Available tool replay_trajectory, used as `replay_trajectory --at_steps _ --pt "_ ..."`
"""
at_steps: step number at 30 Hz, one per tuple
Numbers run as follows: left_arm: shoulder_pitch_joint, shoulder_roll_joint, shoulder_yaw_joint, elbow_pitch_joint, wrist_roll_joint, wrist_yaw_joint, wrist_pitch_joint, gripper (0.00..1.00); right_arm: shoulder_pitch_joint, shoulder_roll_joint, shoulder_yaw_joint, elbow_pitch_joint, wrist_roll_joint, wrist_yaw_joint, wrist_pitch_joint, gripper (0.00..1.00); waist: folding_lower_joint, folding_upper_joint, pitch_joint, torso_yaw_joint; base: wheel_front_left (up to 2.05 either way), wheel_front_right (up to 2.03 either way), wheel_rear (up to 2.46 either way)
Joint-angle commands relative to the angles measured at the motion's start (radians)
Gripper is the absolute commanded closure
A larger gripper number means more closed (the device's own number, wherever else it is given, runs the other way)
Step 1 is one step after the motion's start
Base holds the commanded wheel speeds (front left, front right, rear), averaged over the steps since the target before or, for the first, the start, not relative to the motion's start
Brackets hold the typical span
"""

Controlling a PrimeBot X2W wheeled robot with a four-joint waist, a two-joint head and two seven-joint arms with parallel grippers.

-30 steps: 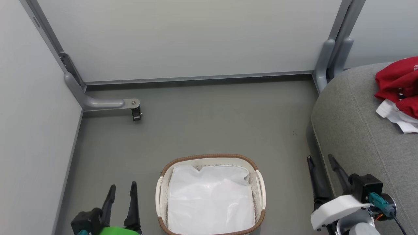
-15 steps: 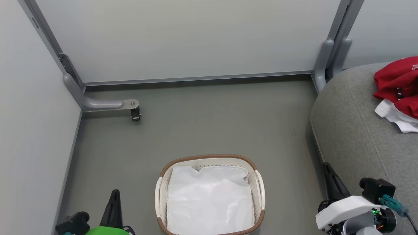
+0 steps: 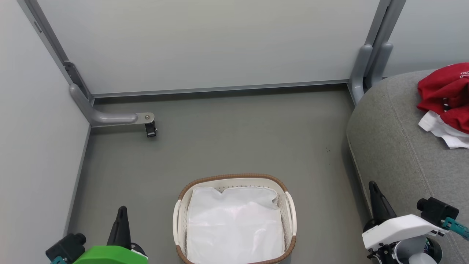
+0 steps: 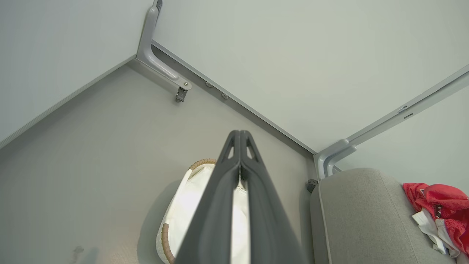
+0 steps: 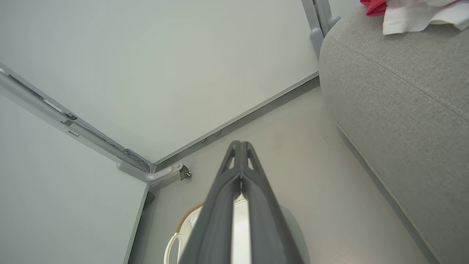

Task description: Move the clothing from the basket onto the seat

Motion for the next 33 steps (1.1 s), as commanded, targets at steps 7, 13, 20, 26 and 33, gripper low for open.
replay_trajectory --at_steps 7,13,20,26,33 --pt "-0.042 0.001 0.027 -0.019 -0.113 -0.011 0.032 1.00 -0.027 -0.006 -0.018 -0.021 0.124 0.000 0.031 1.00 0.0000 -0.0001 -0.001 -0.003 0.00 0.00 0.00" --pt "-0.052 0.000 0.042 -0.023 -0.181 -0.014 0.053 1.00 -0.032 -0.006 -0.027 -0.025 0.203 0.000 0.053 1.00 0.0000 -0.0001 -0.002 -0.005 0.00 0.00 0.00" --pt "-0.062 -0.001 0.058 -0.027 -0.258 -0.017 0.077 1.00 -0.035 -0.007 -0.037 -0.028 0.289 0.000 0.076 1.00 0.0000 -0.0001 -0.003 -0.008 0.00 0.00 0.00" --pt "-0.072 -0.002 0.071 -0.030 -0.319 -0.020 0.096 1.00 -0.037 -0.007 -0.045 -0.030 0.357 -0.001 0.094 1.00 0.0000 -0.0001 -0.004 -0.010 0.00 0.00 0.00" --pt "-0.080 -0.003 0.084 -0.033 -0.385 -0.024 0.115 1.00 -0.041 -0.008 -0.054 -0.033 0.432 -0.001 0.114 1.00 0.0000 -0.0001 -0.005 -0.013 0.00 0.00 0.00"
